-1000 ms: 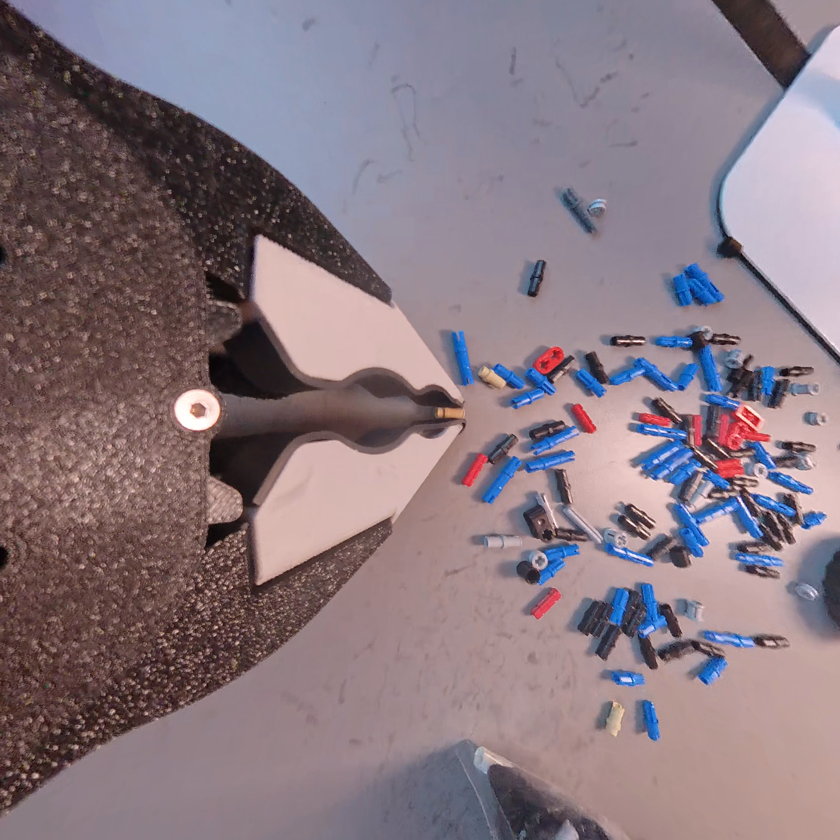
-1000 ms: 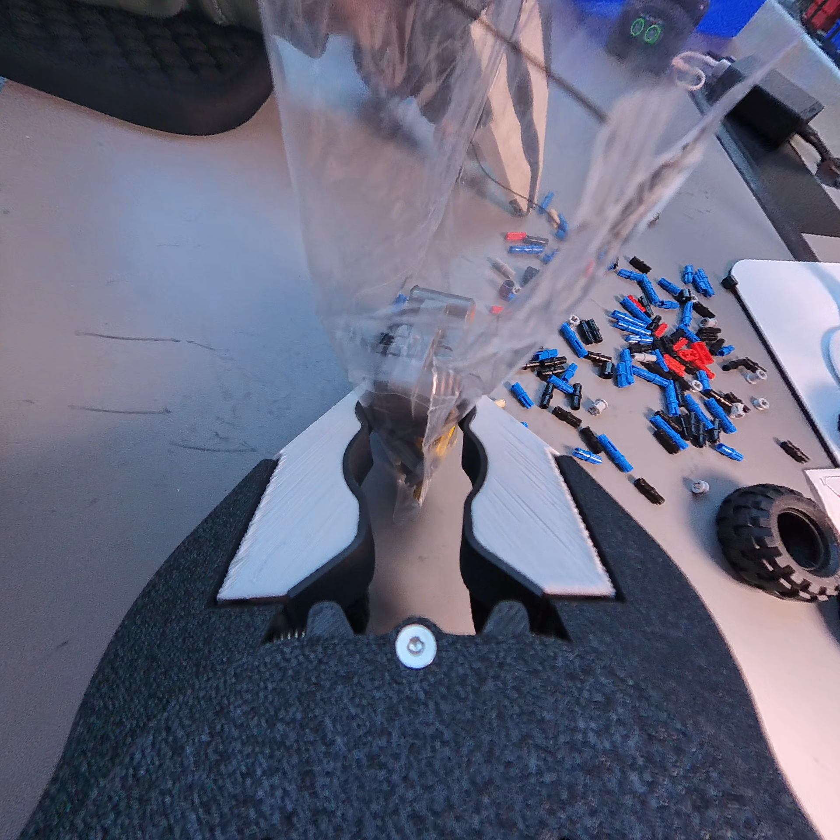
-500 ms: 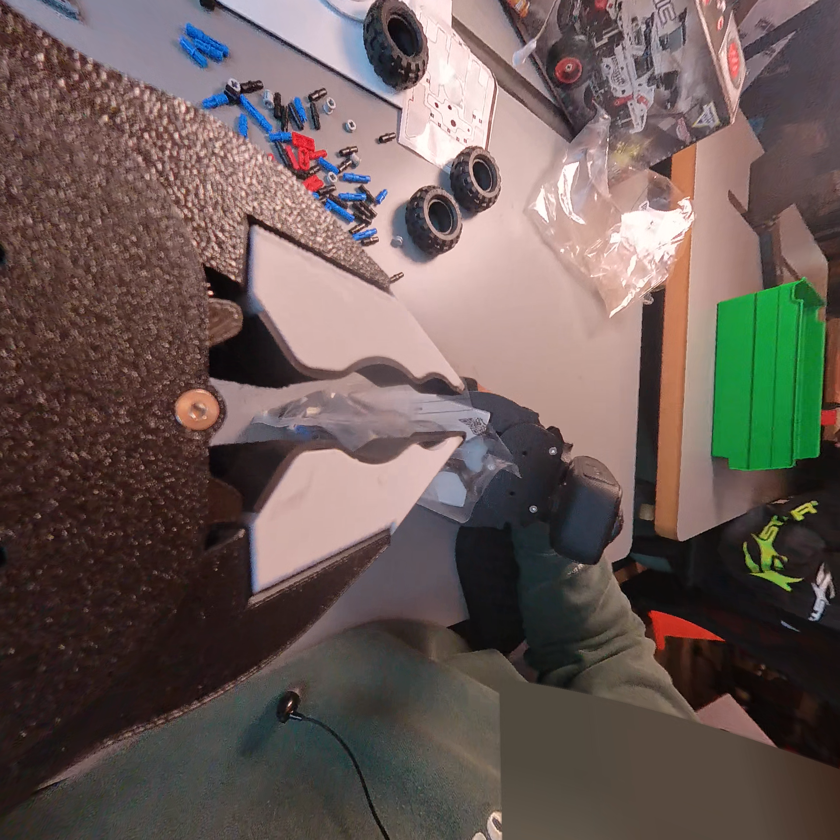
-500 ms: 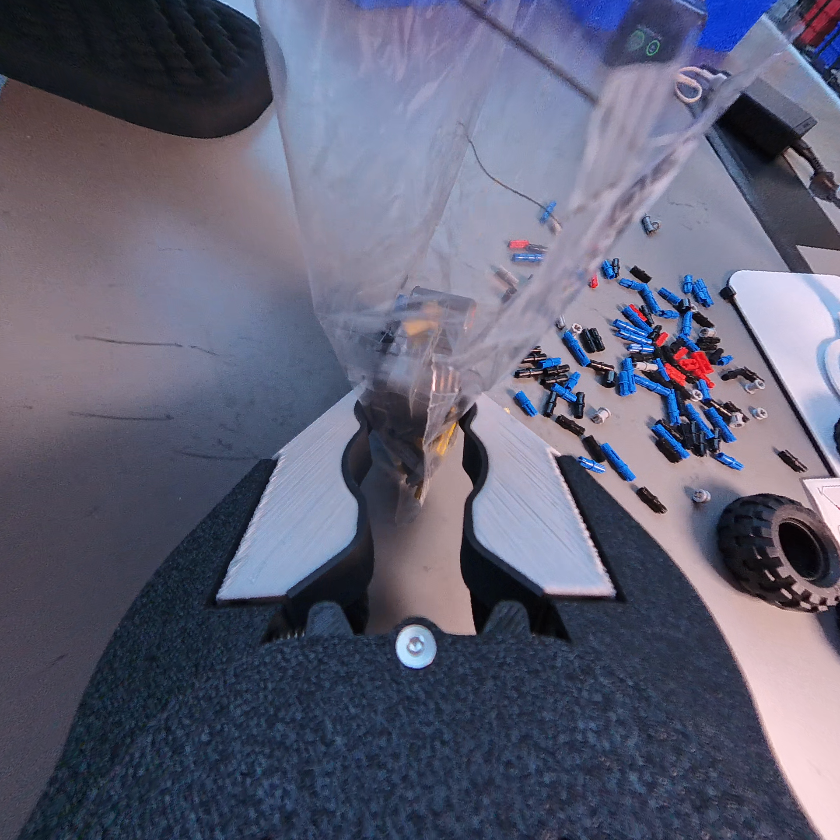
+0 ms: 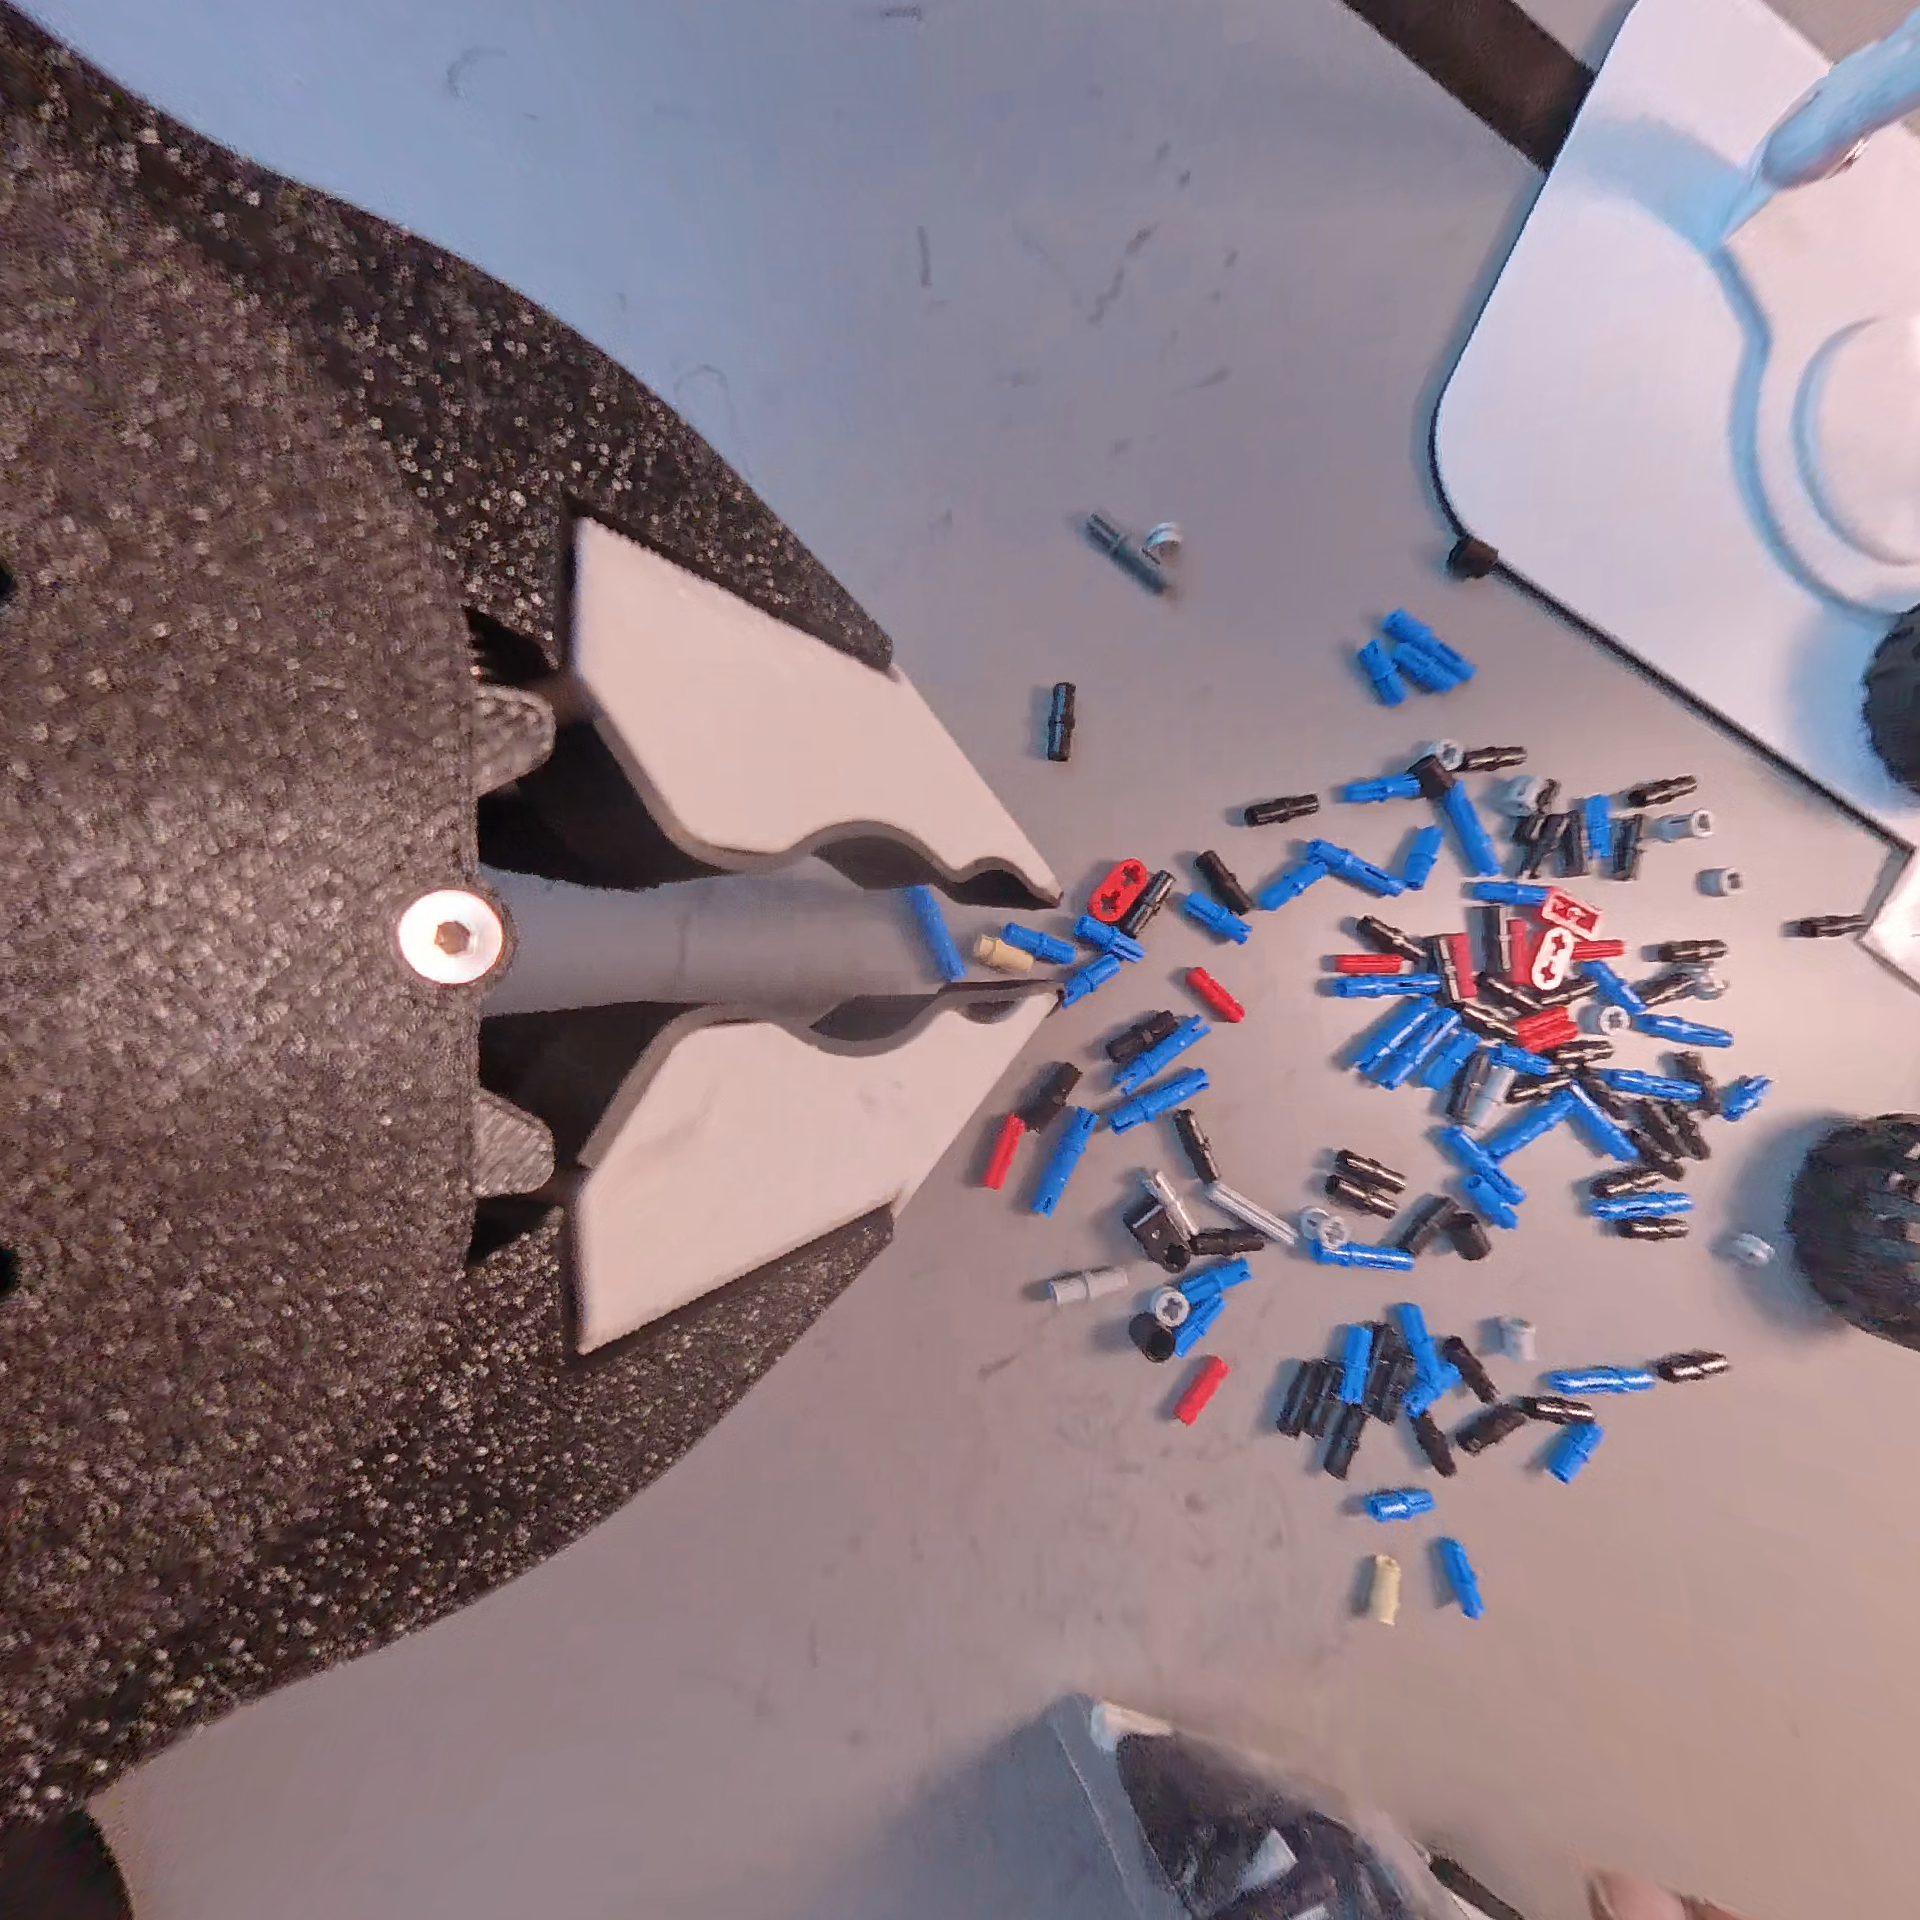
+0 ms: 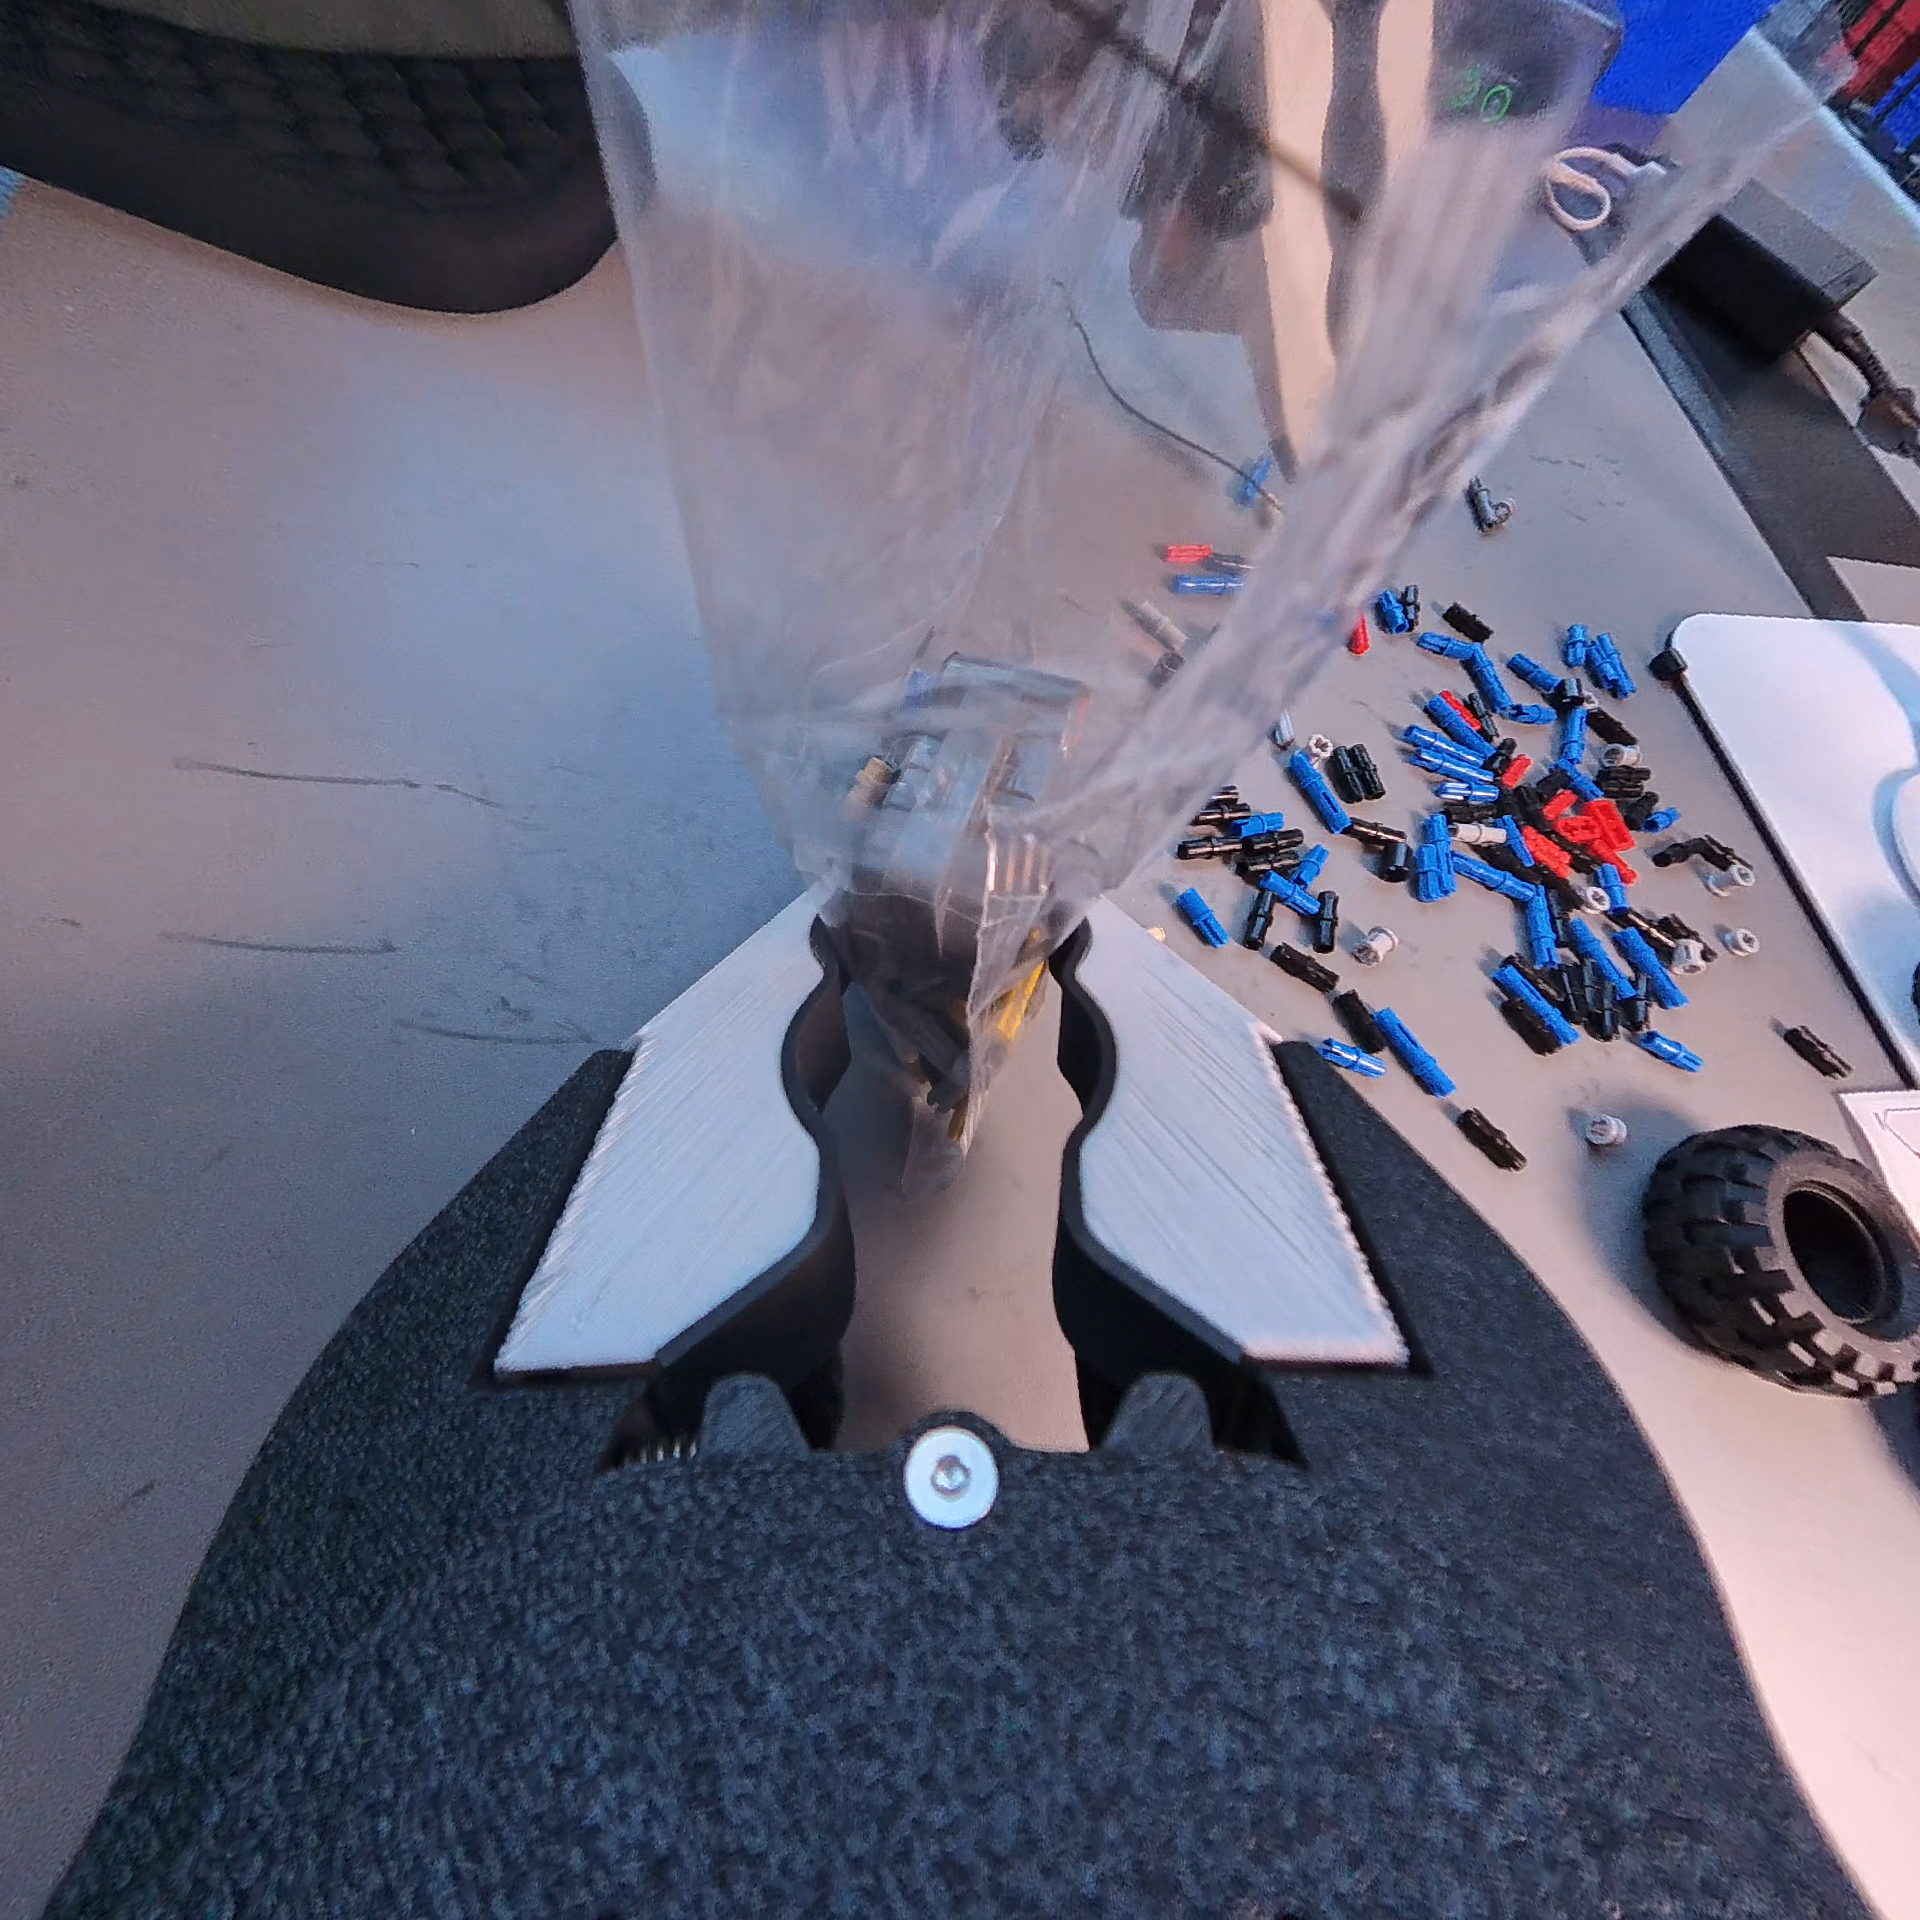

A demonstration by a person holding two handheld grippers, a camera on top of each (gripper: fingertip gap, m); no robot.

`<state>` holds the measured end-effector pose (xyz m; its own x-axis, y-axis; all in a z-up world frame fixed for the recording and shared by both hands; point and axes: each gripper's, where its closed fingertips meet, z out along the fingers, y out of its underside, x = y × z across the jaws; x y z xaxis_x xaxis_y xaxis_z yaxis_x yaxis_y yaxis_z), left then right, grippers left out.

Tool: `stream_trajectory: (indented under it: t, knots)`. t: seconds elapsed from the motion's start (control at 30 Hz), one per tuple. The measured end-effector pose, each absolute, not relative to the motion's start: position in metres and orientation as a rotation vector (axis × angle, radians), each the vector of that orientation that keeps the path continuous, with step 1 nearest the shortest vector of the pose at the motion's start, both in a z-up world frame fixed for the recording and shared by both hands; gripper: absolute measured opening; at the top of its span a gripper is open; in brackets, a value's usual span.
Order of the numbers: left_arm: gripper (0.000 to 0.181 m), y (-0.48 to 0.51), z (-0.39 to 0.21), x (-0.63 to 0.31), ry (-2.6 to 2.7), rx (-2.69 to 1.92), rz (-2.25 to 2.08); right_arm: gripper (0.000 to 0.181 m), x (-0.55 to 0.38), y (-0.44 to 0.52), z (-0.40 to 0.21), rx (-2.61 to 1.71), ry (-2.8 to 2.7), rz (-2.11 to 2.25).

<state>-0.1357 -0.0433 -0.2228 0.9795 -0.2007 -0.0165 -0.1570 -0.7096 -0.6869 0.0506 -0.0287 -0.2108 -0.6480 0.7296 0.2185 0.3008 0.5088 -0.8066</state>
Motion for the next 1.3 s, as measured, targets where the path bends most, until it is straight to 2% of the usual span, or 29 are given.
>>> stream_trajectory:
  t: [0.87, 0.97, 1.13, 1.3]
  knots:
    - [0.005, -0.054, -0.238, -0.13, 0.202, -2.49, -0.073, 0.035, 0.052, -0.028, -0.212, -0.837, -2.211, 1.029]
    - [0.005, -0.048, -0.211, -0.113, 0.215, -2.369, -0.182, 0.035, 0.052, -0.027, -0.212, -0.835, -2.211, 1.025]
    - [0.004, -0.031, -0.095, -0.017, 0.479, -1.983, -0.451, 0.036, 0.051, -0.027, -0.214, -0.845, -2.213, 1.014]
    - [0.005, -0.019, -0.079, 0.045, 0.702, -1.978, -0.462, 0.036, 0.051, -0.028, -0.214, -0.83, -2.209, 0.993]
